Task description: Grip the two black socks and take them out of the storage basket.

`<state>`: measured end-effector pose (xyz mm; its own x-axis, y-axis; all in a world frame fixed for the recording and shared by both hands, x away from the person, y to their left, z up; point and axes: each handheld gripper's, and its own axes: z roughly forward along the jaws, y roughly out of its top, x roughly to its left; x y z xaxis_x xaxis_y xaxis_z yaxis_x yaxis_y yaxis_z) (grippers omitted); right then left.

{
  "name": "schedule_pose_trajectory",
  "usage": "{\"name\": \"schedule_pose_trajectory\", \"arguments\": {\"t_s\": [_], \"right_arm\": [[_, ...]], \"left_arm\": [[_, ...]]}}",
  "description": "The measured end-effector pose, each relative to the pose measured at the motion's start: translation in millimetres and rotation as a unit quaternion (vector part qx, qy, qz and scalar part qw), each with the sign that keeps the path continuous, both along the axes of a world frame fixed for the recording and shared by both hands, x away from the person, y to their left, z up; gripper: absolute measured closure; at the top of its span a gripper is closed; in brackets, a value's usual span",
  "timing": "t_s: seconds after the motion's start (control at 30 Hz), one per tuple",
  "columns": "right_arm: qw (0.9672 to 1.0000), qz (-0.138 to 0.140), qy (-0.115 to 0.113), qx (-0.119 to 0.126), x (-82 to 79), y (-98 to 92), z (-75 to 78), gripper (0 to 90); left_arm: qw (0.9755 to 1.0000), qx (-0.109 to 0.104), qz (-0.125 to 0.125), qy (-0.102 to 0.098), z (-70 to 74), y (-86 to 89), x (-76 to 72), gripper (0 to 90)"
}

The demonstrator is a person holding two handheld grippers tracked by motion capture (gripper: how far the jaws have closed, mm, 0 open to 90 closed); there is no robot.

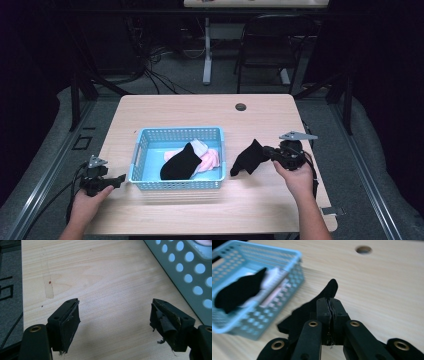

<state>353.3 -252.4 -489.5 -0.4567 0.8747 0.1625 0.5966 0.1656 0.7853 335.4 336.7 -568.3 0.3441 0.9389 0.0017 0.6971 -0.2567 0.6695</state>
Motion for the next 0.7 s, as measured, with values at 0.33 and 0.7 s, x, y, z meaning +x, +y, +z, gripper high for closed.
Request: {"name": "schedule_pose_trajectory", "arguments": {"t_s": [0.33,0.7], "right_arm": [[0.9965,-0.073,0.038,0.009,6.6,-36.3,-37.8,81.9],[0.9962,-0.084,0.024,0.001,5.9,-37.5,-45.0,61.2]], "left_arm": [[1.0,0.002,-0.001,0.002,0.0,-0.9,0.4,23.7],[1.0,0.0,-0.001,0.001,-0.2,-0.5,0.7,23.7]]}}
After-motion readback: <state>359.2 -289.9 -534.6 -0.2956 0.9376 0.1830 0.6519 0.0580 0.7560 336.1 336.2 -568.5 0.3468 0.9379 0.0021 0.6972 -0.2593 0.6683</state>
